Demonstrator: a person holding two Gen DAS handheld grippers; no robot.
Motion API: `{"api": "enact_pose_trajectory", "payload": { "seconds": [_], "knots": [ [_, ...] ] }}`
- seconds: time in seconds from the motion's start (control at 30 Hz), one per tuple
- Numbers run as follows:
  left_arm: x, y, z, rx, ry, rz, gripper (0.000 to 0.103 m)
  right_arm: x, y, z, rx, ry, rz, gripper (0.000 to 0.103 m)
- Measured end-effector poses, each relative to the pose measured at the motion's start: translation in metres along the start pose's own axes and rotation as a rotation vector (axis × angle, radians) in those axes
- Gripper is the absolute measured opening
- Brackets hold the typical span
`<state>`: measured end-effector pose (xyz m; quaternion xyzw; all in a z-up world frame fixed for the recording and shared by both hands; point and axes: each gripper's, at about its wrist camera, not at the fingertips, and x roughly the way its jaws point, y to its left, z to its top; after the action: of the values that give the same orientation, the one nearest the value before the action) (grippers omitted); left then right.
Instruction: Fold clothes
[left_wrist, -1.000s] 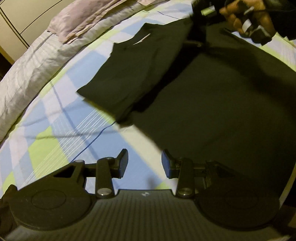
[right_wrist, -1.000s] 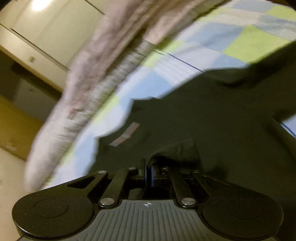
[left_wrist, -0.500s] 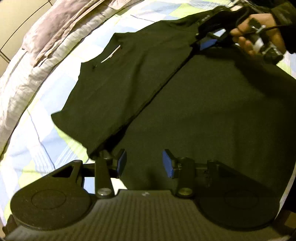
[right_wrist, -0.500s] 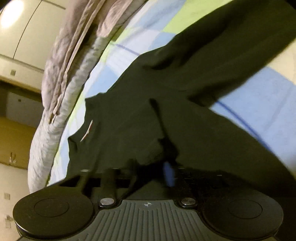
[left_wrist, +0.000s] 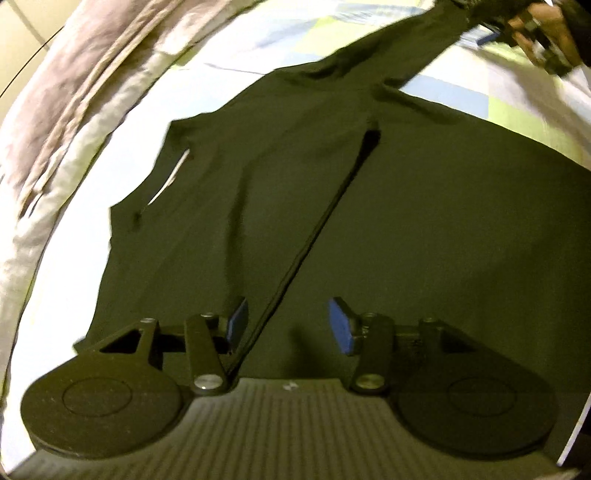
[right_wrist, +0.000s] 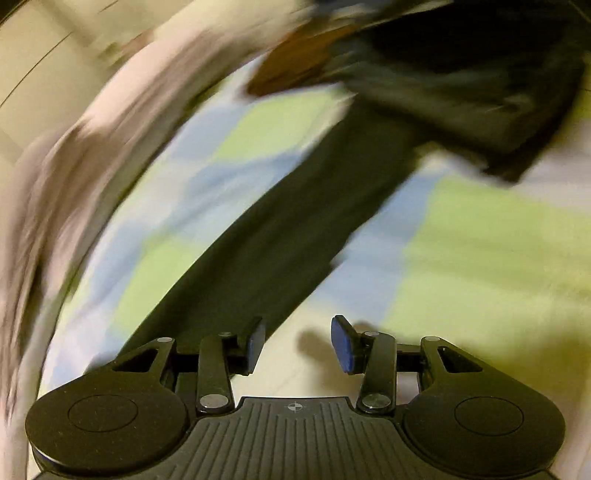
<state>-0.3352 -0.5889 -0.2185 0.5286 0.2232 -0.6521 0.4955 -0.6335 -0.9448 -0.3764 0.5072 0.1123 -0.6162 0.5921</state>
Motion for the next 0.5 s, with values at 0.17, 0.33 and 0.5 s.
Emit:
{"api": "enact_pose_trajectory", "payload": {
  "seconds": [0.17, 0.33, 0.5],
  "knots": [
    [0.024, -0.01, 0.018, 0.02, 0.038, -0.01, 0.049, 0.027, -0.033, 0.038, 0.071, -0.076, -0.035, 0.044],
    [0.042, -0.009, 0.027, 0.002, 0.065, -0.005, 0.049, 0.049, -0.042, 0.059, 0.024, -0.104, -0.003, 0.044],
    [0.035, -0.011, 0.026, -0.008, 0.055, 0.0, 0.05, 0.038, -0.04, 0.069, 0.015, -0.109, 0.008, 0.026]
  ]
}}
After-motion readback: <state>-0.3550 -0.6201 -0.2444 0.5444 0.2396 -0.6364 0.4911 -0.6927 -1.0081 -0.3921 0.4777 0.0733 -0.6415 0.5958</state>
